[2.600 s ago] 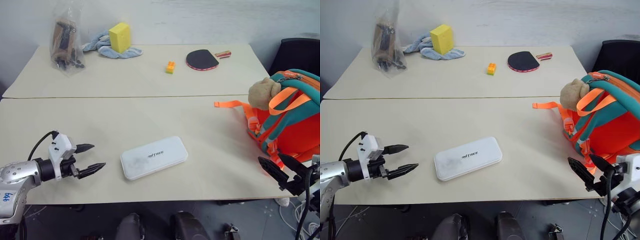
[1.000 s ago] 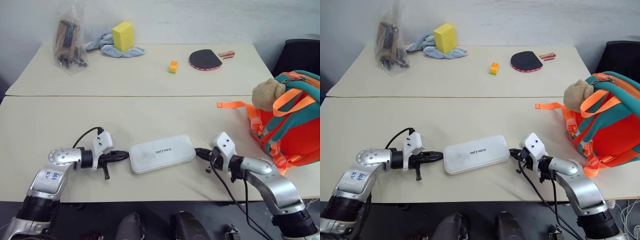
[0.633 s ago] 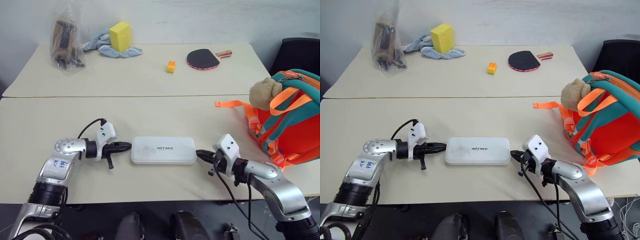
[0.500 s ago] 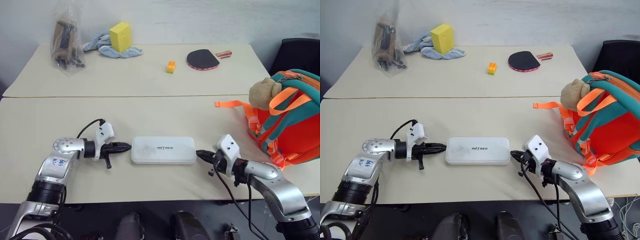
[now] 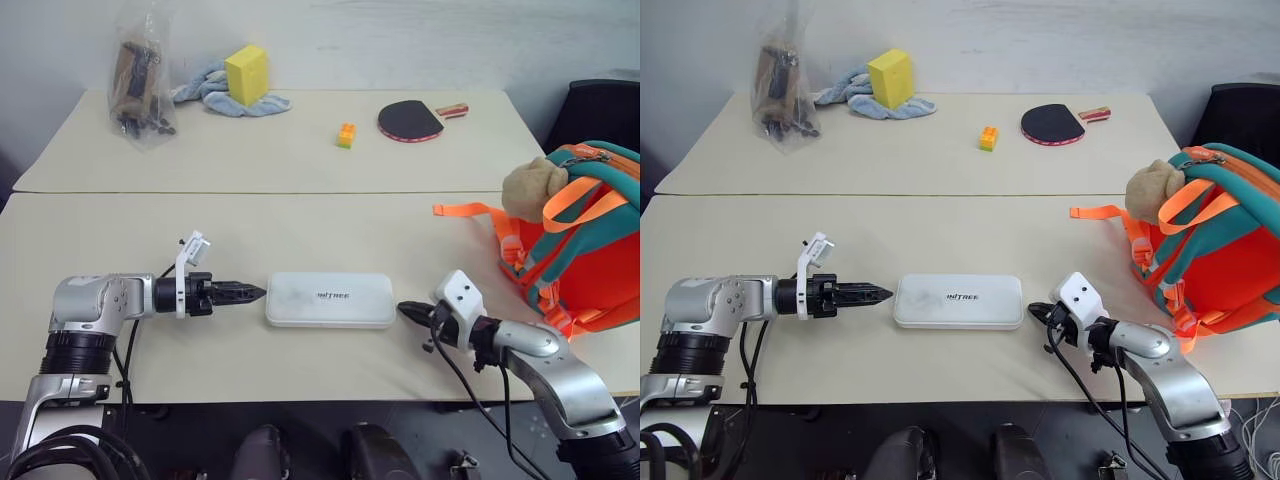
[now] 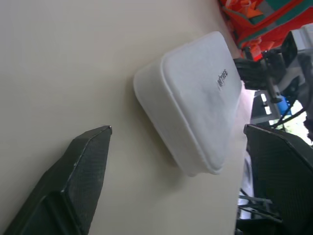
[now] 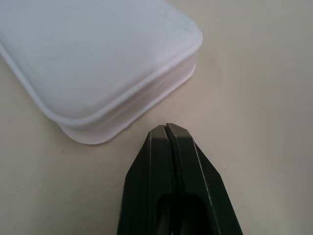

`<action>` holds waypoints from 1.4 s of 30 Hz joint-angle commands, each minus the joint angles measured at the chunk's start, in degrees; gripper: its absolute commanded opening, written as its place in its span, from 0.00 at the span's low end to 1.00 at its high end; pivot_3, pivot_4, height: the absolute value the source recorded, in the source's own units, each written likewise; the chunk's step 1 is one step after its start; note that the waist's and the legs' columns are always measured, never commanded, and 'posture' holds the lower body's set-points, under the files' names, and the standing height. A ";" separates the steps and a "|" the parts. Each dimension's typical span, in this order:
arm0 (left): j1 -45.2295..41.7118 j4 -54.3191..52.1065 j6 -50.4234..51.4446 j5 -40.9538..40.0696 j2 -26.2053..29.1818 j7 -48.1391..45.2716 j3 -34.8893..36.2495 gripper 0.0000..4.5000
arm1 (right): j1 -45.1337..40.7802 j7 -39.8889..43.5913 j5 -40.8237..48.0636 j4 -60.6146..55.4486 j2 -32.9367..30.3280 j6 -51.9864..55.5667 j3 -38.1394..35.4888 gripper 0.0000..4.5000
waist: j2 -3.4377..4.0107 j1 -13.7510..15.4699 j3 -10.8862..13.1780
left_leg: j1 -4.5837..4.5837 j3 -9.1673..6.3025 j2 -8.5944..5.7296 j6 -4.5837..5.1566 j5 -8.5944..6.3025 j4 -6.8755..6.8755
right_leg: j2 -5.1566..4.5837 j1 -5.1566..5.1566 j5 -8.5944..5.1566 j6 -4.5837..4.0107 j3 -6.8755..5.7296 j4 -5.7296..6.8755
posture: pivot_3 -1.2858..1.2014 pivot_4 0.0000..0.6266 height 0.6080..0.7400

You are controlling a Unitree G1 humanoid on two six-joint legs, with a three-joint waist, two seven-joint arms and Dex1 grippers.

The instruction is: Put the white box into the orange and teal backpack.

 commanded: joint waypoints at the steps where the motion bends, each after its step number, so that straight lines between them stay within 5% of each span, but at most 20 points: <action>1: 0.31 1.24 4.47 -0.57 0.34 -1.54 -5.89 0.99 | -0.83 -0.01 -0.52 -0.37 0.57 -1.50 0.26 0.00 | 0.00 -0.01 0.00 | 0.00 0.00 0.00 0.00 0.00 0.00 | 0.00 -0.01 0.00 0.00 0.00 0.00 | 0.52 0.24 1.00; 17: -10.03 8.19 4.29 -0.92 -11.13 -2.98 -12.62 0.99 | 1.27 -0.75 -1.98 -0.93 1.61 -2.75 -0.07 0.00 | 0.03 1.55 -0.02 | -0.05 -0.13 -0.03 0.00 0.00 0.30 | -0.03 0.11 0.00 0.00 -0.14 0.03 | 0.52 0.24 1.00; 34: -13.50 17.57 -2.43 2.26 -3.88 -8.22 -12.79 0.99 | 4.15 -2.59 -2.29 -2.12 2.17 -4.02 -1.56 0.00 | 0.03 1.26 -0.02 | -0.07 -0.17 0.02 -0.04 0.02 0.31 | 0.01 0.08 0.00 -0.01 -0.17 0.08 | 0.52 0.24 1.00; 42: -10.43 16.69 -10.79 7.28 6.07 -15.81 -16.88 0.99 | 3.60 -2.67 -2.18 -1.83 1.67 -4.15 -2.58 0.00 | 0.03 0.23 -0.02 | -0.07 -0.18 0.03 -0.11 0.05 0.13 | 0.03 -0.01 -0.05 -0.09 -0.18 0.08 | 0.52 0.24 1.00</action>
